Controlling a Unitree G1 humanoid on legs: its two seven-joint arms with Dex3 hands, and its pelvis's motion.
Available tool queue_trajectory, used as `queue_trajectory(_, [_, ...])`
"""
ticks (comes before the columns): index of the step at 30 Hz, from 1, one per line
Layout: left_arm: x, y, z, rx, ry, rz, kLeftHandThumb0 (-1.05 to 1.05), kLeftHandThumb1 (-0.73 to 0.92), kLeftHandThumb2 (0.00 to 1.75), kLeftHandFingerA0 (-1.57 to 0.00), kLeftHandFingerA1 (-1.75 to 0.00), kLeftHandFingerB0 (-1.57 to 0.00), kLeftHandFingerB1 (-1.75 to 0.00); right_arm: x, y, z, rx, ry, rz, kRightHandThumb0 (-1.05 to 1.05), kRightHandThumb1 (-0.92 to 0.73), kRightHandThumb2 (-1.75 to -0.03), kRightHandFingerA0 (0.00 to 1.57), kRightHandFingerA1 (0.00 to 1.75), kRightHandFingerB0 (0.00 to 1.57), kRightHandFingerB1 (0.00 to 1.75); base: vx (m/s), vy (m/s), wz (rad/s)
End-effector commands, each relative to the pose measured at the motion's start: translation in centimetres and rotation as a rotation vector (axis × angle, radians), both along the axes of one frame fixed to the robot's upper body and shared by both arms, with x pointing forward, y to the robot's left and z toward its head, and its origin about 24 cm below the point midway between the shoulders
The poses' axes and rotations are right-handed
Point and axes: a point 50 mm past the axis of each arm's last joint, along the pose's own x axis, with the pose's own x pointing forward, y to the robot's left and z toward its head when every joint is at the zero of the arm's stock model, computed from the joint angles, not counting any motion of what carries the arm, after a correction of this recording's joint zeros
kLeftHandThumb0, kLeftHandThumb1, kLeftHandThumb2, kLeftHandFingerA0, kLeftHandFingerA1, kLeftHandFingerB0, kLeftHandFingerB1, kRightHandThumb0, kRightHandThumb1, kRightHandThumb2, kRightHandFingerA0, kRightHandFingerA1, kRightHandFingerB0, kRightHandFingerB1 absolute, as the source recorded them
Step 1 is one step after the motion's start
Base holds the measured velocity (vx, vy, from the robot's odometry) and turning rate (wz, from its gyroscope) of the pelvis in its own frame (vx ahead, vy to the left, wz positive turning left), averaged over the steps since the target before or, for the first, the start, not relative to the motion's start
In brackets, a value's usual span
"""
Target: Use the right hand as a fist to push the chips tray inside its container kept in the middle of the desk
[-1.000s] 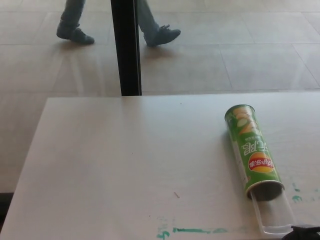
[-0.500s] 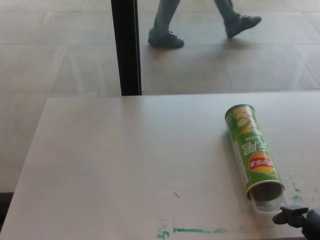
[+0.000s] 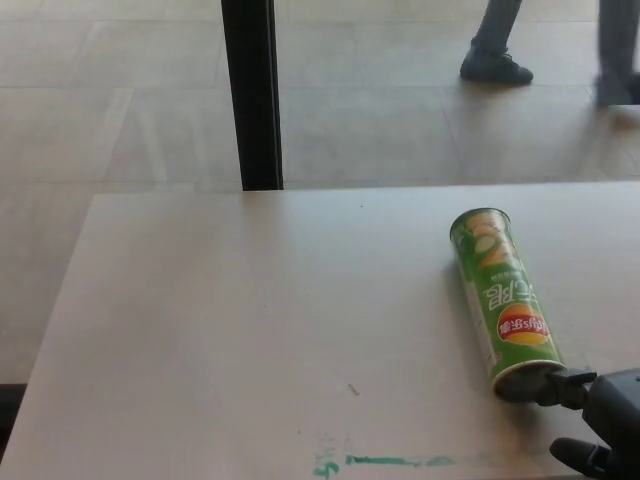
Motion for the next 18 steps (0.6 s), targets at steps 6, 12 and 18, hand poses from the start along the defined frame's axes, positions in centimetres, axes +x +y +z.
queue_trajectory(6, [-0.3,0.6,0.6,0.029,0.016,-0.011,-0.78,0.78,0.89,-0.55,-0.65,-0.42,-0.53,2.1,0.6,0.1,0.009,-0.065,-0.013,-0.62,-0.85,-0.66,0.88,1.27,0.46,0.42,0.00,0.000,0.00])
queue_trajectory(12, [-0.4,0.5,0.5,0.021,0.005,0.018,-0.71,0.92,0.72,-0.58,-0.63,-0.47,-0.51,2.8,0.5,0.0,0.023,-0.072,-0.026,-0.61,-0.85,-0.64,0.89,1.11,0.45,0.40,0.00,0.000,0.00])
queue_trajectory(18, [-0.4,0.5,0.5,0.018,0.004,0.007,-0.72,0.92,0.70,-0.57,-0.62,-0.48,-0.50,1.5,0.4,0.3,0.014,-0.035,-0.003,-0.62,-0.86,-0.68,0.85,1.37,0.43,0.41,0.00,0.000,0.00])
